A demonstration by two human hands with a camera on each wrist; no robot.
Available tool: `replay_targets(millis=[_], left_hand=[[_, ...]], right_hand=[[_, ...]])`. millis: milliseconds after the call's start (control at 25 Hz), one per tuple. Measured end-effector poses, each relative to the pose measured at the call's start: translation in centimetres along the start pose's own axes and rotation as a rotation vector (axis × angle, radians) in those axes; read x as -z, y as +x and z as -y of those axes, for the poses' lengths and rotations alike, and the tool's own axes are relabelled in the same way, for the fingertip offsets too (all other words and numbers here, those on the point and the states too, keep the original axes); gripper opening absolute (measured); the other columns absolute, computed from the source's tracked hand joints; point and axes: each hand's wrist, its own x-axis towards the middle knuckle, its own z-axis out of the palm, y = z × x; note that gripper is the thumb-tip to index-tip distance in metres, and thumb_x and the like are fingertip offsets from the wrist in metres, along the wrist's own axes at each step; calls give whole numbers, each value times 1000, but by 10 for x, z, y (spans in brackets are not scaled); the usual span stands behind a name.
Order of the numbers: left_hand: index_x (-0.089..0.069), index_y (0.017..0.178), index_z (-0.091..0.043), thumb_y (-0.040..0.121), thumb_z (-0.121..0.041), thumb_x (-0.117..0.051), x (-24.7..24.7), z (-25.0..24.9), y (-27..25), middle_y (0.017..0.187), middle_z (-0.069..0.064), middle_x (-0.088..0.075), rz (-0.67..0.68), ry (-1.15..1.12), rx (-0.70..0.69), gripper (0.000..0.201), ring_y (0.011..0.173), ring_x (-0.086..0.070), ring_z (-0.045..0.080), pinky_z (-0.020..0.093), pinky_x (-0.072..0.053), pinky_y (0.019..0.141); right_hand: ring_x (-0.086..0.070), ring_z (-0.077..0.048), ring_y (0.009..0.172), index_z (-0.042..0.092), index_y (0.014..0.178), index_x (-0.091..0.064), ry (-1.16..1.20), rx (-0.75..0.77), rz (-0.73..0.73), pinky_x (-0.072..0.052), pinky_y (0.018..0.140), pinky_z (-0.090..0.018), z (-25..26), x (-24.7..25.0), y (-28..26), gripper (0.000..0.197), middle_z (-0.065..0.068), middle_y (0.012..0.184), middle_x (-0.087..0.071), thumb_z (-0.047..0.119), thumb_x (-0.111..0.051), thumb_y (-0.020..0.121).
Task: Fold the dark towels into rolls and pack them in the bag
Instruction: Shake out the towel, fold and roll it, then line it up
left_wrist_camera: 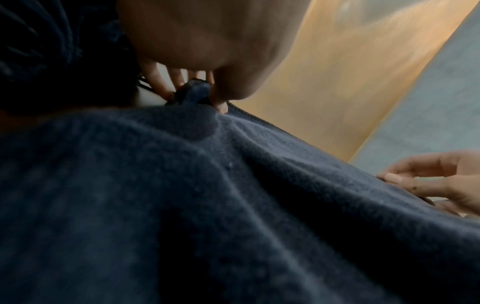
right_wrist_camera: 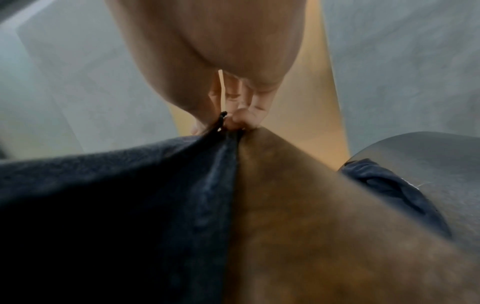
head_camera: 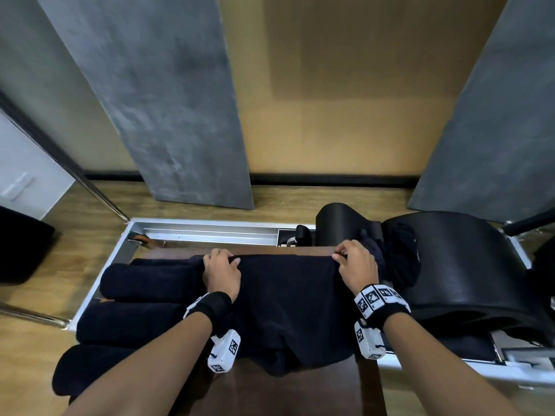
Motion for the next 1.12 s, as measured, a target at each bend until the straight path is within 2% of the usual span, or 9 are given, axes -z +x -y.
replay_targets(millis=[160,360,520,600,680,800,960,1040,1120], left_hand=[[-65,111,-7,102,-13,-66,2,2,-3,125,9,-57,22,-56,-13,10,119,-51,30,42,-47,97],[-63,127,0,101,-1,-64,8,-5,-13,133,15,-48,78,-114,-1,27,117,-58,35,39,-48,100],[-70,118,-6,101,-17,-68,33,-15,-33,123,9,-61,-27,-129,-70,20,118,-59,29,40,-51,89],[-72,109,-10,98,-26,-74,55,-21,-45,111,6,-66,-131,-196,-82,19,110,-63,29,36,-46,82],[-74,94,-16,91,-33,-82,81,-26,-54,91,-3,-65,-211,-284,-82,19,96,-64,27,33,-41,75],[-73,76,-29,78,-42,-90,129,-24,-71,76,-14,-67,-238,-431,-85,21,81,-63,16,31,-42,70],[-76,73,-21,75,-24,-95,184,-13,-96,66,0,-75,-126,-778,-201,20,52,-71,25,23,-47,50],[-74,81,-6,75,-12,-95,204,-8,-105,70,12,-76,-62,-922,-208,22,48,-71,29,20,-44,41],[-72,85,-2,76,-7,-93,222,-4,-118,76,18,-77,3,-1009,-217,24,55,-75,30,21,-47,39]], right_hand=[[-65,-34,105,15,108,-69,-37,-17,61,-54,84,-44,-1,6,-5,12,-4,112,-60,18,-71,96],[-66,-36,109,14,112,-69,-219,-82,127,-50,83,-41,2,21,-20,20,-7,119,-56,29,-70,98],[-67,-35,101,18,99,-63,-40,-66,42,-57,82,-44,5,47,-41,6,-10,106,-68,16,-69,96],[-71,-28,83,19,92,-68,159,-75,-19,-62,68,-40,7,69,-55,13,-9,99,-71,6,-69,95],[-70,-19,59,17,95,-74,279,-61,-65,-57,50,-27,11,94,-70,18,-9,91,-74,0,-70,94],[-72,-19,56,12,93,-78,274,35,-48,-63,57,-33,25,132,-103,20,-13,73,-73,-7,-72,91],[-74,-35,63,5,94,-76,463,141,-176,-64,66,-40,49,176,-148,13,-20,68,-73,-8,-74,90],[-73,-31,59,-2,97,-76,534,171,-171,-63,62,-35,60,198,-165,9,-20,65,-72,-6,-76,89],[-69,-23,52,-10,98,-73,624,185,-154,-60,54,-27,70,220,-177,12,-22,64,-69,-10,-76,87]])
